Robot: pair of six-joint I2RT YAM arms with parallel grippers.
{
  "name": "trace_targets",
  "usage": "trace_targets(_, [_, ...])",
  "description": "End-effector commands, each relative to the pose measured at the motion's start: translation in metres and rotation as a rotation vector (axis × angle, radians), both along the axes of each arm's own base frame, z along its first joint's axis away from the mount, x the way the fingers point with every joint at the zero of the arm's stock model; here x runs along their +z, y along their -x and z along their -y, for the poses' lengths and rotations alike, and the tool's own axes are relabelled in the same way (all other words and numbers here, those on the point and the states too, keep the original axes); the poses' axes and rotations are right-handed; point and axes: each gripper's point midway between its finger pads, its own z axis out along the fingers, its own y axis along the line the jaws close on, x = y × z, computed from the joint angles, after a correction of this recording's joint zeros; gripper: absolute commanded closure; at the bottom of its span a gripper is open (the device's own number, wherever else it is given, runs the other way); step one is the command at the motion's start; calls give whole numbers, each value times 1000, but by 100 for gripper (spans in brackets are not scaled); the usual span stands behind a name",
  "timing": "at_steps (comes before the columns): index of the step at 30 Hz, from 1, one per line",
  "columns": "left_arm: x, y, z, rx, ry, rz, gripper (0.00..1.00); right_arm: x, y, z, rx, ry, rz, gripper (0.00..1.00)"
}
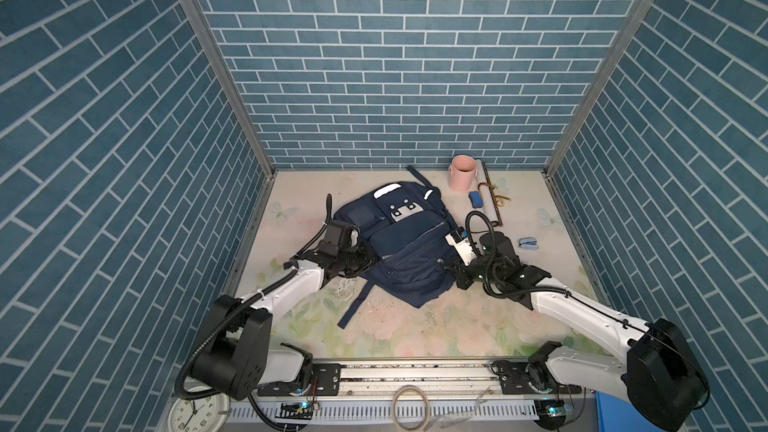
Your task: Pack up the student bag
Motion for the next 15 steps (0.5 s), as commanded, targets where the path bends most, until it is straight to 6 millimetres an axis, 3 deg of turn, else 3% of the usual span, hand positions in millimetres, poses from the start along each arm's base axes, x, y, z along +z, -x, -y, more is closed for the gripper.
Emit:
trace_targets(1, [13,-23,-23,22,-65,52,65,18,-5,-20,-42,-77,11,100])
trace_targets(3, [14,-20,-26,55,-62,47,56,16,-4,-28,-31,-66,6,100])
trace_targets(7, [24,6,-23,170,38,46,40,8,-5,-34,-32,-42,-15,100])
trace_targets(11, [46,29,5,233,158,105,35,3,-3,-36,-30,-32,-23,100])
trace_targets(15, [50,44,37,245,253,82,35,-1,-3,-35,-34,-24,-22,100])
